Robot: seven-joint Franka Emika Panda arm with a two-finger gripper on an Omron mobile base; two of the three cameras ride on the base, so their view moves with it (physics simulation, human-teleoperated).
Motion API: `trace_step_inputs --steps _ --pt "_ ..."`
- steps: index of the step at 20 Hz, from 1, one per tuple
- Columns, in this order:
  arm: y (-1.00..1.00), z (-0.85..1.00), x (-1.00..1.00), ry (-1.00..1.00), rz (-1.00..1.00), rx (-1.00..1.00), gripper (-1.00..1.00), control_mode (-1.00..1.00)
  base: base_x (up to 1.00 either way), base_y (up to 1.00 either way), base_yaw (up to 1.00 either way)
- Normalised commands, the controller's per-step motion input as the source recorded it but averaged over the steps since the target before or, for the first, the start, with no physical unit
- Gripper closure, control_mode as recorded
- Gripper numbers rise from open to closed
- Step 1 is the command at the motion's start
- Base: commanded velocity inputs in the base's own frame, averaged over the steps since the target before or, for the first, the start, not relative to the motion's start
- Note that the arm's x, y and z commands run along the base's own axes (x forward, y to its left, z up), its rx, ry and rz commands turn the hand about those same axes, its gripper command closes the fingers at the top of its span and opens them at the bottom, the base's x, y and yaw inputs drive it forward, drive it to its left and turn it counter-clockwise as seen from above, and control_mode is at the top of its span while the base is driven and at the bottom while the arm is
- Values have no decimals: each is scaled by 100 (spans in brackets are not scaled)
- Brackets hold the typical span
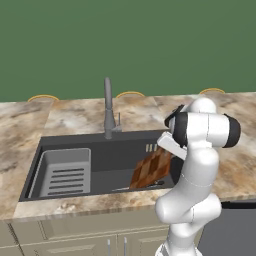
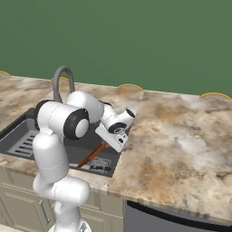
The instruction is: Move the cutting board and knife to the sink. Then move spray from the cabinet to the counter.
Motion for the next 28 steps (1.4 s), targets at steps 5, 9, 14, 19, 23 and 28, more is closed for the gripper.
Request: trace_step_inputs --steps 5,9,14,19,23,28 --pt "-28 -21 0 0 -2 -4 100 -100 0 0 0" --pt "-9 -22 0 0 -4 -7 -100 -100 0 0 0" --pt "-5 -2 -3 0 -6 -2 -100 -100 0 0 0" --pt "-9 0 -7 0 -8 0 -100 -100 0 0 0" --pt "-2 0 -13 0 -12 -1 -100 -100 0 0 0" --pt "-5 0 -9 0 -14 -4 -100 -100 0 0 0"
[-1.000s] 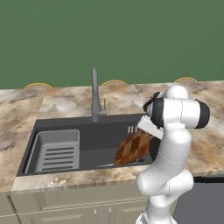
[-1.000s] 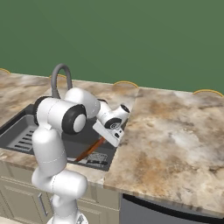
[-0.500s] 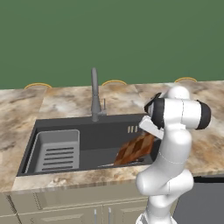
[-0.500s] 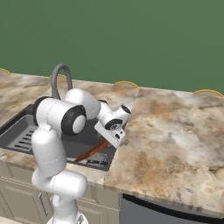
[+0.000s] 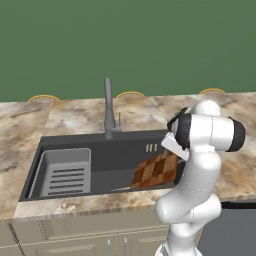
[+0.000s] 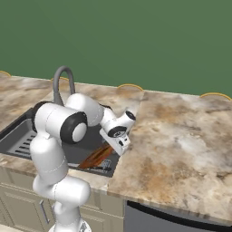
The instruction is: Move the cutting board and knife to the sink. Then move spray from the cabinet to the counter.
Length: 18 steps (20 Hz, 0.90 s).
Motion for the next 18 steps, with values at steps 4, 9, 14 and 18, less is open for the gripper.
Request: trace_step_inputs --steps 4,9,14,18 --pt "-16 0 -7 0 -16 -5 -100 -100 0 0 0" --pt "-26 7 -6 0 -18 -5 -100 -100 0 0 0" --pt "-45 37 -14 0 -20 0 -100 -100 0 0 0" --pt "-37 50 -22 1 -20 0 -100 -100 0 0 0"
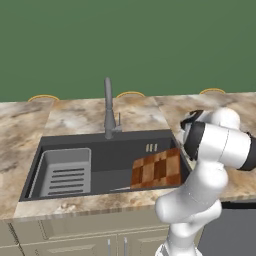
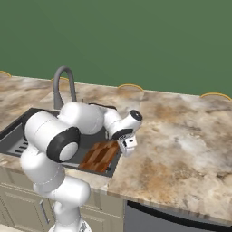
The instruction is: Move the cutting board and knife to the sink. Then move spray from the cabinet to the counter.
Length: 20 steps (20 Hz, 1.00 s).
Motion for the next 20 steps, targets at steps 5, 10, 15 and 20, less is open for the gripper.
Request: trace_step_inputs --steps 5,10,15,20 --pt "-26 54 -40 0 -20 0 -100 -100 0 0 0" --pt "-4 47 -65 0 -16 0 -100 -100 0 0 0" --pt "4 34 -80 0 -8 0 -100 -100 0 0 0" --pt "47 23 -70 0 -3 -2 -100 -100 0 0 0"
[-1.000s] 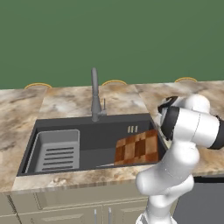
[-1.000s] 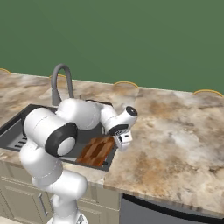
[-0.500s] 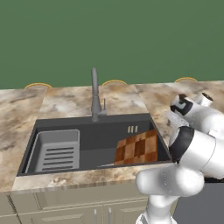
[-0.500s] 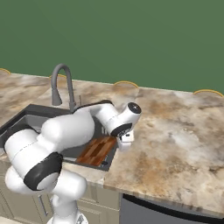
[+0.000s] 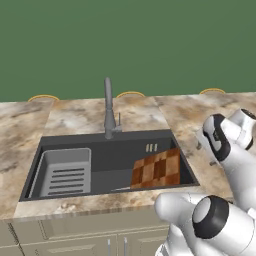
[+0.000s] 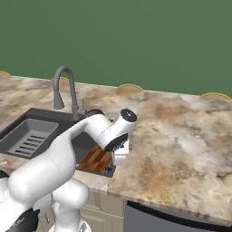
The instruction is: Move the cutting board and knife to the sink. Then move spray from the cabinet to the counter.
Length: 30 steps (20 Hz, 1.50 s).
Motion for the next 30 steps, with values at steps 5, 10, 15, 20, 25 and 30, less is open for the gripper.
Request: trace_step_inputs --steps 5,10,15,20,25,30 --pt "58 0 -10 4 0 -10 -100 -100 0 0 0" --pt "5 0 0 0 -2 0 -100 -100 0 0 0" --pt "-4 0 -3 0 -1 0 -100 100 -12 -21 -4" --pt "0 0 0 0 0 0 -100 100 -22 -23 -6" --pt "0 0 0 0 0 0 -100 100 -36 -3 -3" --pt "0 0 0 0 0 0 -100 100 -69 0 -3"
